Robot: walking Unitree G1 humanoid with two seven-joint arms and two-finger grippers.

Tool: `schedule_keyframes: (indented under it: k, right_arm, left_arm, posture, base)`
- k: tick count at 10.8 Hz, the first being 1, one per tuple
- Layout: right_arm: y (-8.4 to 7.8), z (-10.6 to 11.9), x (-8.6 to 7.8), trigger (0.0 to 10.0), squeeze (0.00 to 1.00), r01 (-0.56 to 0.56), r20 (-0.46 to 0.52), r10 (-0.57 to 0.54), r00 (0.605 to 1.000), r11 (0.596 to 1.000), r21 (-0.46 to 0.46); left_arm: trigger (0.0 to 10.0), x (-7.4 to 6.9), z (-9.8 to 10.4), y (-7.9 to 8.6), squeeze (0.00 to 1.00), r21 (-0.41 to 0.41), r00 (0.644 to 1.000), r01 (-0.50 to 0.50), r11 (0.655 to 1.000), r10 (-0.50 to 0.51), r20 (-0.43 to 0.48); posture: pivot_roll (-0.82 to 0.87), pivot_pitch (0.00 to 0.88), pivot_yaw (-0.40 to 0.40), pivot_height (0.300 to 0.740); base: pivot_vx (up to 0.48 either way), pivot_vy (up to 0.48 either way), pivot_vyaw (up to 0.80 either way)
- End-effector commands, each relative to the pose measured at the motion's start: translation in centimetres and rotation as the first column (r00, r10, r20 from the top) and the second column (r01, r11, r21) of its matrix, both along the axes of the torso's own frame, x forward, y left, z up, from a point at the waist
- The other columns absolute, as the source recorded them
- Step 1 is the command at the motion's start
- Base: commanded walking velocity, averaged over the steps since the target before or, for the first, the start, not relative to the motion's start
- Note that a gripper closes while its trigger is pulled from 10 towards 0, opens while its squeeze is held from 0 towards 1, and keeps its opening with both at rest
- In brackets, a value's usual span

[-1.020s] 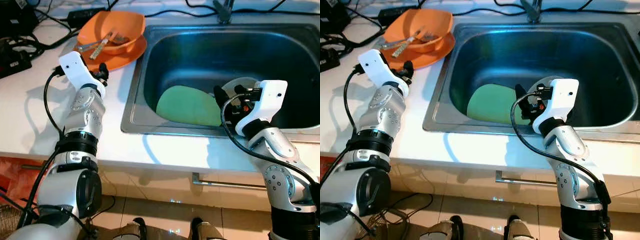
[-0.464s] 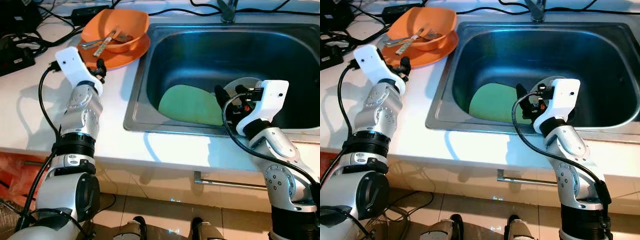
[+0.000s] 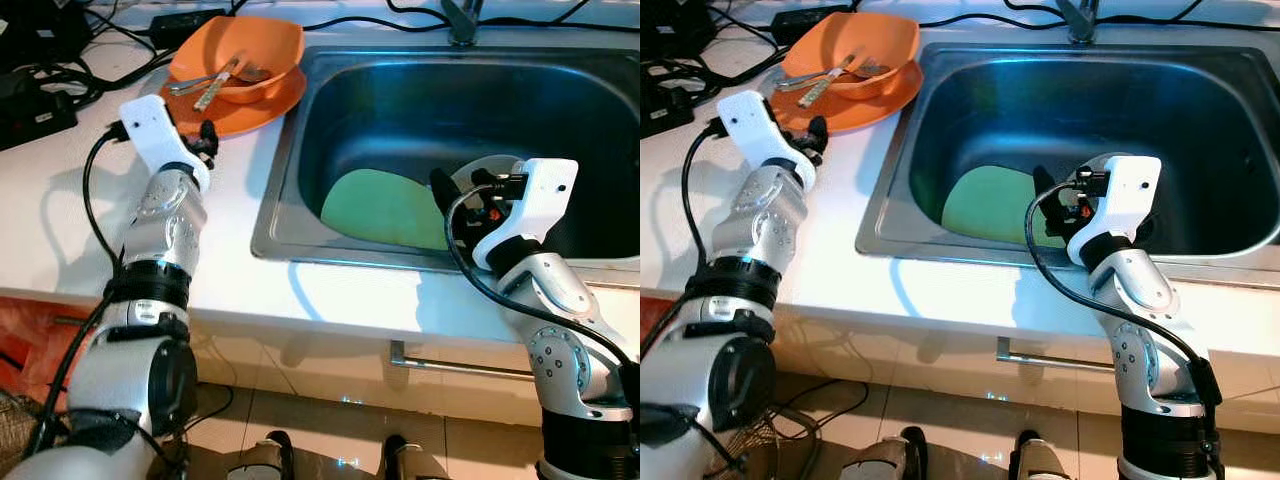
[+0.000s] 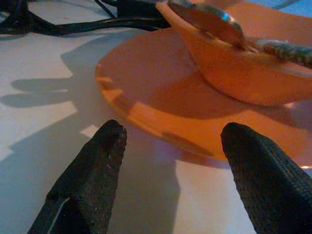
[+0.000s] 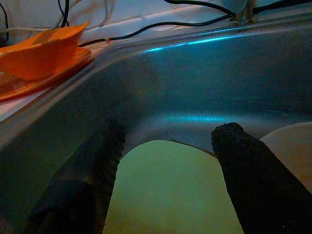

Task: Kitchen organization

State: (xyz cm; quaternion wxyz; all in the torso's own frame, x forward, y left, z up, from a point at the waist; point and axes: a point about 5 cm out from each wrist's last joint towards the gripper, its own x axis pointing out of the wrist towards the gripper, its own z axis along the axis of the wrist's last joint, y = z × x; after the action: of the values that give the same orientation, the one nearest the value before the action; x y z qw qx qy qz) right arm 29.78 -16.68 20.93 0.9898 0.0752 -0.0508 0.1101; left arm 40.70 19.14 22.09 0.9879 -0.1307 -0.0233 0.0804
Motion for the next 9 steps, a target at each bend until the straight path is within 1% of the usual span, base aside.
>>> schedule_keyframes:
  k: [1,3,5,6,9]
  right_arm:
    - [0.1,-0.2,-0.2,10.0,0.00,-0.003,-0.011,0.003,1.000,1.000,0.004]
    - [0.0,-0.2,-0.6,10.0,0.00,0.004,-0.015,-0.004,1.000,1.000,0.001]
    - [0.1,-0.4,-0.5,10.0,0.00,0.001,-0.021,-0.001,1.000,1.000,0.001]
    - [0.2,-0.4,-0.5,10.0,0.00,0.002,-0.021,-0.002,1.000,1.000,0.003]
    - [-0.1,-0.4,-0.8,10.0,0.00,0.014,-0.023,-0.014,1.000,1.000,0.001]
  left_arm:
    - [10.0,0.1,0.4,0.2,0.00,0.022,1.000,0.000,1.000,0.000,0.006]
    - [10.0,0.8,1.5,-0.6,0.00,0.048,0.999,0.043,0.998,-0.044,0.016]
    - [10.0,1.0,1.8,-1.1,0.00,0.063,0.998,0.066,0.996,-0.068,0.017]
    - [10.0,1.1,1.8,-1.2,0.00,0.065,0.997,0.073,0.995,-0.074,0.011]
    - [10.0,1.3,1.0,-1.1,0.00,0.087,0.995,0.093,0.992,-0.089,-0.045]
  posture:
    - [-0.04,0.232,0.116,0.740]
    - [-0.04,0.247,0.117,0.740]
    - [-0.04,0.249,0.119,0.740]
    - [-0.04,0.250,0.123,0.740]
    - [-0.06,0.255,0.137,0.740]
  base:
    - [0.000,0.000,0.00]
    - [0.000,0.000,0.00]
    - [0.000,0.000,0.00]
    - [0.000,0.000,0.00]
    - [0.000,0.000,0.00]
